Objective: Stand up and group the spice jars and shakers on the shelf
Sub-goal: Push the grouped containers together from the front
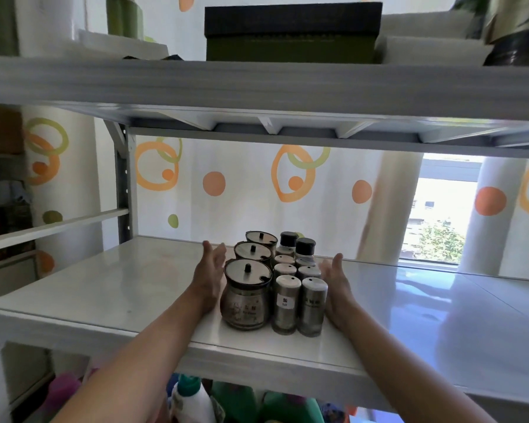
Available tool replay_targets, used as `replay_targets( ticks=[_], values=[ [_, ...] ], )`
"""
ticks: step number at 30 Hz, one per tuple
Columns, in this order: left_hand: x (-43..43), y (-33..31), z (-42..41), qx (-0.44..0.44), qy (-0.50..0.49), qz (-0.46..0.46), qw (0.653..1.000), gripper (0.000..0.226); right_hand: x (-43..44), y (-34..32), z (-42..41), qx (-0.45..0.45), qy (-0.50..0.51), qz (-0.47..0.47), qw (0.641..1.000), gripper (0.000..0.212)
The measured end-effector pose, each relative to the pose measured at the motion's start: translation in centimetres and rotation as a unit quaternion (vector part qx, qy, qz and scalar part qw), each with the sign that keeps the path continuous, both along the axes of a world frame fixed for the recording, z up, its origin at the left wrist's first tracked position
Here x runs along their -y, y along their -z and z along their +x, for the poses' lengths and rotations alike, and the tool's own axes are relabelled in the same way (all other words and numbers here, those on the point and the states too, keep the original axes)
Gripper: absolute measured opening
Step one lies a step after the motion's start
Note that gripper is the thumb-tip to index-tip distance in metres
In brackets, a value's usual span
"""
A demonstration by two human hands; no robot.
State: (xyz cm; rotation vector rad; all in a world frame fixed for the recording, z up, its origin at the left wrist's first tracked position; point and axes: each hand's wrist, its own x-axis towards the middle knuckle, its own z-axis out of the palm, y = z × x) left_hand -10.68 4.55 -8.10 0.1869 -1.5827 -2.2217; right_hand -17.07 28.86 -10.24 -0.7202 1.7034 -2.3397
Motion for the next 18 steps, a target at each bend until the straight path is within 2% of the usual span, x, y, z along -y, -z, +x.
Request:
replay_targets(
  ticks=[2, 5, 8, 10, 13, 15, 18],
  values=[
    [1.5, 0.4, 2.6, -0.032, -0.020, -0.021, 0.999, 0.062, -2.6, 0.3, 1.0, -0.003, -0.001, 0.042, 0.999, 0.068],
    [3.0, 0.1, 7.2, -0.051, -0.003, 0.007, 0.999, 0.049, -5.8, -0.1, 3.0, 0.041, -0.007, 0.059, 0.997, 0.074],
    [3.2, -0.6, 12.1, -0.063, 0.118, 0.013, 0.991, 0.041, -8.1, -1.1, 5.8, 0.035, -0.050, 0.071, 0.996, 0.083],
    [2.7, -0.8, 13.4, -0.063, 0.232, -0.048, 0.969, 0.036, -8.1, -1.5, 7.0, 0.026, -0.102, 0.091, 0.990, 0.081],
    [0.8, -1.1, 13.2, -0.041, 0.357, -0.222, 0.906, 0.037, -6.1, -2.0, 8.3, 0.023, -0.184, 0.129, 0.974, 0.083],
    [-0.5, -1.2, 12.2, -0.029, 0.371, -0.289, 0.882, 0.035, -4.5, -2.1, 8.8, 0.004, -0.229, 0.158, 0.960, 0.083],
    [-1.4, -1.4, 11.1, -0.020, 0.399, -0.319, 0.859, 0.039, -2.6, -2.1, 9.2, -0.013, -0.252, 0.191, 0.949, 0.087]
  ],
)
